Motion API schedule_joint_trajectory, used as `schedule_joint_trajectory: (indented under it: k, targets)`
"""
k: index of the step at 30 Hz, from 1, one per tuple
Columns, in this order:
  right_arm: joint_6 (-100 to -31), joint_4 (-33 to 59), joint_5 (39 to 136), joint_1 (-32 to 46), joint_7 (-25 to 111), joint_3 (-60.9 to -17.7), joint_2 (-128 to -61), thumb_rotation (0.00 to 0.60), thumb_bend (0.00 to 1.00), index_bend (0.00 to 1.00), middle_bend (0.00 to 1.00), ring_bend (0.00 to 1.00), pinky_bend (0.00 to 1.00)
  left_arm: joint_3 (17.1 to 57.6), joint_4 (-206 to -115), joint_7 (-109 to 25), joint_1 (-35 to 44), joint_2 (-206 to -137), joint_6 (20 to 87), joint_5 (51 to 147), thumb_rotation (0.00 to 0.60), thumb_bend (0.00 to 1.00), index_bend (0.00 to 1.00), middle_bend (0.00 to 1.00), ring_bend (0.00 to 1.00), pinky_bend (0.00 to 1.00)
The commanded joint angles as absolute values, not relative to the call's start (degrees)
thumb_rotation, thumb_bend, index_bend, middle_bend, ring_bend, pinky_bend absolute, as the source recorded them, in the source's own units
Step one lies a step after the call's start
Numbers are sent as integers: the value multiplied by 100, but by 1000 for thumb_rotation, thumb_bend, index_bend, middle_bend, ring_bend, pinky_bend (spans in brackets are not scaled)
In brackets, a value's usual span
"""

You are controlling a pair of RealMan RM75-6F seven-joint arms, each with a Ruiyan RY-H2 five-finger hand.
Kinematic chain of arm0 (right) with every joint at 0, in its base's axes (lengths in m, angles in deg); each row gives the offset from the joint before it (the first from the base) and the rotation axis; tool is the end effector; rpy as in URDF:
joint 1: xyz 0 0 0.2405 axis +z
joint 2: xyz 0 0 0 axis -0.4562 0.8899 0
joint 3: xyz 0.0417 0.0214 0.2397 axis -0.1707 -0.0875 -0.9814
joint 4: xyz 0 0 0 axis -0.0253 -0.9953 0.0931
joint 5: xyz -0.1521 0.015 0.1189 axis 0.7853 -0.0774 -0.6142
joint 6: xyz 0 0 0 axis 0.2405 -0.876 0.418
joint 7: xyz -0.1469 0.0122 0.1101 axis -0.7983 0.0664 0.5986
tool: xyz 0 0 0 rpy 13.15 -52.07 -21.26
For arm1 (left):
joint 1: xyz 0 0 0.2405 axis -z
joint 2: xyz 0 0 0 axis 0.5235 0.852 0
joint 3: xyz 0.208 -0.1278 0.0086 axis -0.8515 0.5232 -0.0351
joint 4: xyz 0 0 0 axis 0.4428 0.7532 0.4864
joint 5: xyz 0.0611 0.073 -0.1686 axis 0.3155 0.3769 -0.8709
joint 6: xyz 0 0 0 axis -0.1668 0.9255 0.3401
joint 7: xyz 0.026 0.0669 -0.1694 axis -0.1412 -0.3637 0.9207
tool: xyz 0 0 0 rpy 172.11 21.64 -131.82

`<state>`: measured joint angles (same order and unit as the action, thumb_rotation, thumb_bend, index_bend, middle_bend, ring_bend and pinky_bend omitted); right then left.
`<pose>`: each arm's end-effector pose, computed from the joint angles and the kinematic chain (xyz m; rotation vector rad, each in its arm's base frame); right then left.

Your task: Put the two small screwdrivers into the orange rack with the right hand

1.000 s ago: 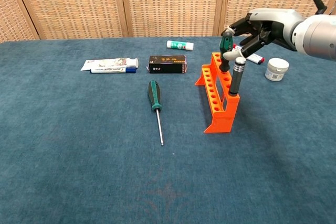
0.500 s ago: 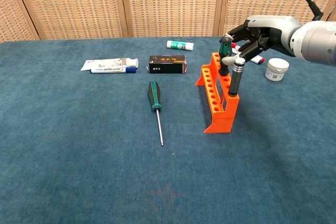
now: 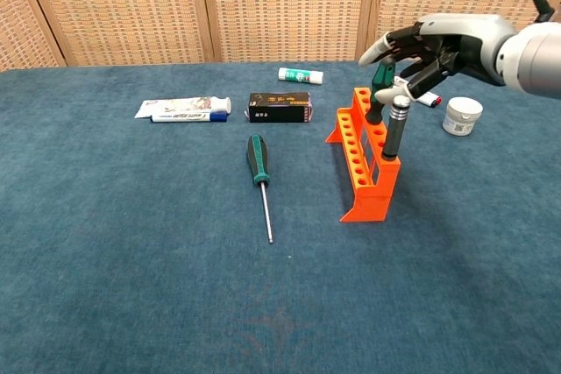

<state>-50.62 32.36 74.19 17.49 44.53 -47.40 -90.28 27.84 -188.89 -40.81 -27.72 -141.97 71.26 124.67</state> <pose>-0.1145 -0.3946 0.0341 1.5374 -1.5444 1.1965 -0.2892 0.1967 0.1853 -1.4528 -1.0003 -0.8045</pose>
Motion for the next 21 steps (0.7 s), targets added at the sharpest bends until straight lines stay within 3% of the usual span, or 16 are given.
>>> schedule_joint_trajectory:
  k: [1, 6, 10, 12, 21]
  targets:
    - [-5119, 3485, 7547, 1639, 4494, -4728, -8826, 600, 277, 226, 97, 0, 100, 2773, -18885, -4049, -2782, -14187, 7141, 12491, 600, 0, 0, 0, 0, 0]
    - [-5282, 4036, 7951, 1359, 4657, -4694, -8364, 600, 214, 219, 70, 0, 100, 2756, -18872, -3946, -2802, -14155, 7197, 12571, 600, 0, 0, 0, 0, 0]
    - [-5586, 4404, 8592, 989, 4775, -4547, -7882, 600, 24, 175, 11, 0, 80, 2761, -18832, -3883, -2826, -14144, 7255, 12585, 600, 0, 0, 0, 0, 0]
    - [-5860, 4479, 9040, 759, 4728, -4398, -7651, 600, 0, 138, 0, 0, 37, 2769, -18805, -3898, -2845, -14158, 7305, 12597, 600, 0, 0, 0, 0, 0]
    - [-8477, 3949, 11374, -842, 3837, -3323, -7370, 600, 0, 12, 0, 0, 0, 2732, -18733, -3995, -2960, -14249, 7577, 12805, 600, 0, 0, 0, 0, 0]
